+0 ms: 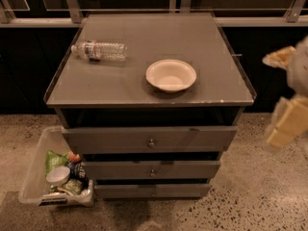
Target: Open bottom drawer
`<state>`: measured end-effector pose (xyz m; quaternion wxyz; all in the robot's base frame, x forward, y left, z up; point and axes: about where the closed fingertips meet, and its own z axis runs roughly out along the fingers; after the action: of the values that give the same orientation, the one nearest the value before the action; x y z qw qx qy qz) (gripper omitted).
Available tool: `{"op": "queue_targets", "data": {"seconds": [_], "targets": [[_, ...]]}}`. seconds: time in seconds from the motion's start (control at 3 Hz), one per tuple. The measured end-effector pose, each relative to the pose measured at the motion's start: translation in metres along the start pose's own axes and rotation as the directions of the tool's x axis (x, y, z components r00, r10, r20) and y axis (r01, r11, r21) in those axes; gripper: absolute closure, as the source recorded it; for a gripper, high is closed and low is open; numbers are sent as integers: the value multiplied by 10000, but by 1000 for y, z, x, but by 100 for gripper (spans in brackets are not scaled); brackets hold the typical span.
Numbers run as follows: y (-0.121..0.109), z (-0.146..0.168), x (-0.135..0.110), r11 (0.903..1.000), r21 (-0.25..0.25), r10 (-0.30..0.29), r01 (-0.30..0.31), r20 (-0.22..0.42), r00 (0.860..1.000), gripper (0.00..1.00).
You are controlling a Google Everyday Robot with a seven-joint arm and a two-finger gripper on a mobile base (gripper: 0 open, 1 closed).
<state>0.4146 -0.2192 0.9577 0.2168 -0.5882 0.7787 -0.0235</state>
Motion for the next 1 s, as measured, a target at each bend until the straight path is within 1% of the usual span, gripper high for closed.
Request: {"op": "queue_targets", "data": {"seconds": [0.33,0.67,1.0], "targets": [[40,46,21,9984,-278,519,-488,1287,9903,0],[91,137,36,9821,-1293,1702,-1369,2985,9391,0],[146,236,63,9246,-2687,3535,-2701,3408,8711,0]]}}
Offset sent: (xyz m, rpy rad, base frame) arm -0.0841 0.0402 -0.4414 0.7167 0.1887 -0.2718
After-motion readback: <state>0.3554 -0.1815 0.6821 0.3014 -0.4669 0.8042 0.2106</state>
